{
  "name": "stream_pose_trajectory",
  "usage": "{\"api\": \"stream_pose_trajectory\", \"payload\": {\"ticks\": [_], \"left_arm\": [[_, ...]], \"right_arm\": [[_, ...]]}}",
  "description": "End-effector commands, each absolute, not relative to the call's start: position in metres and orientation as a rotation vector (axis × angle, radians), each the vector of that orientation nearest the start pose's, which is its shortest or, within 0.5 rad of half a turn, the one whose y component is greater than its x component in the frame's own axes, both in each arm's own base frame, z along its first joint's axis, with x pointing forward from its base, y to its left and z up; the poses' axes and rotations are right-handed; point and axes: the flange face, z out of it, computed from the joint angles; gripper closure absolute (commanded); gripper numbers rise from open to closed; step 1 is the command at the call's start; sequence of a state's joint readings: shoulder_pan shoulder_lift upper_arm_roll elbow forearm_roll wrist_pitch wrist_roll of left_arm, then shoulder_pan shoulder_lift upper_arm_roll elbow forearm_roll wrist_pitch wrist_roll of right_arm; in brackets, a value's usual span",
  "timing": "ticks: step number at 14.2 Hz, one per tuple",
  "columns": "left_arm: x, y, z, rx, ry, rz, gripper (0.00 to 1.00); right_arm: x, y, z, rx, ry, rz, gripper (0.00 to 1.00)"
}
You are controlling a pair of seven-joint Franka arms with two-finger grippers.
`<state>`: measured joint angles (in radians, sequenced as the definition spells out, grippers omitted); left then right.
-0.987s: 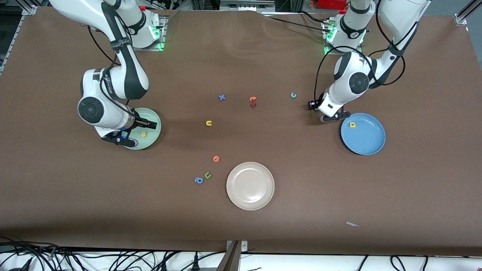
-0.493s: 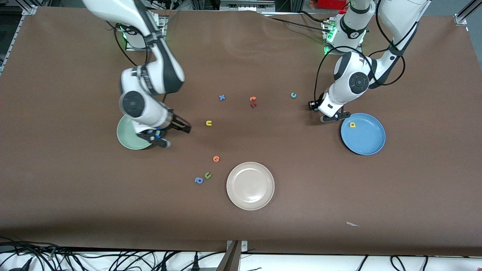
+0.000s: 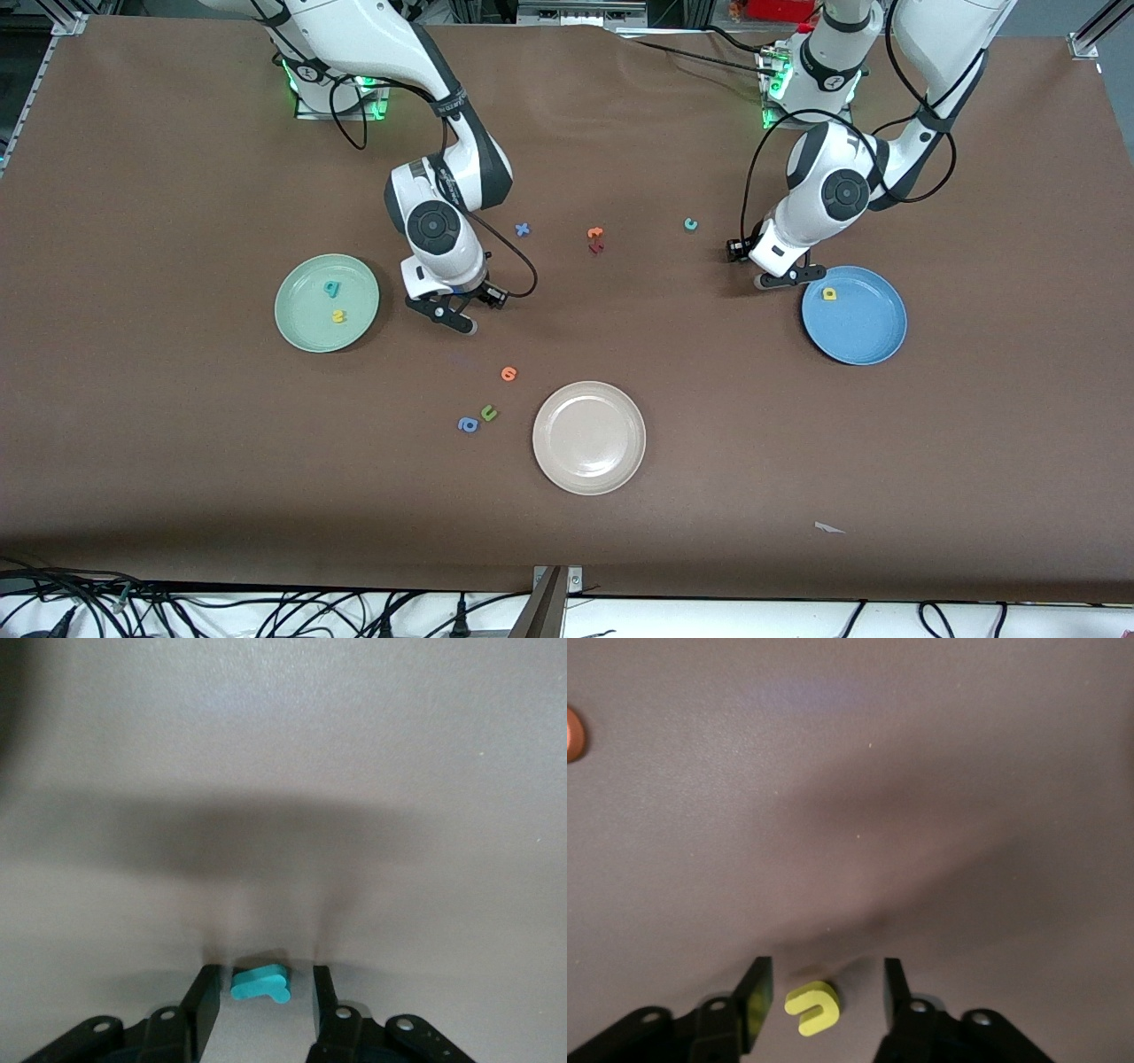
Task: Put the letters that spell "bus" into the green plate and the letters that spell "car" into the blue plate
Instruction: 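Grasp the yellow u and teal letter with both grippers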
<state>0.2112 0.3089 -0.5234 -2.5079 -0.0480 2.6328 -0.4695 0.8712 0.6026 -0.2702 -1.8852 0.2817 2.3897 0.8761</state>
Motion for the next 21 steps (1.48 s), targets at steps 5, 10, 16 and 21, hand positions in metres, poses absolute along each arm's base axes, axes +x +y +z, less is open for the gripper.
{"api": "stream_pose_trajectory", "payload": {"ticks": [5,10,16,21], "left_arm": [[0.428,-0.149,0.18,-3.193,-0.346,0.295,0.51],[0.426,-0.153,0.18,-3.188,-0.351,0.294,0.53],[0.425,-0.158,0.179,-3.139,-0.319,0.248,0.53],[0.427,-0.163,0.18,-3.133,-0.386,0.245,0.53]], "right_arm": [[0.498,0.385,0.172,-3.072,0.738,0.067,0.43],[0.489,0.382,0.167,-3.087,0.737,0.089,0.5],[0.487,0.382,0.167,-3.09,0.734,0.095,0.58],[0.491,0.384,0.186,-3.077,0.679,0.078,0.86]]}}
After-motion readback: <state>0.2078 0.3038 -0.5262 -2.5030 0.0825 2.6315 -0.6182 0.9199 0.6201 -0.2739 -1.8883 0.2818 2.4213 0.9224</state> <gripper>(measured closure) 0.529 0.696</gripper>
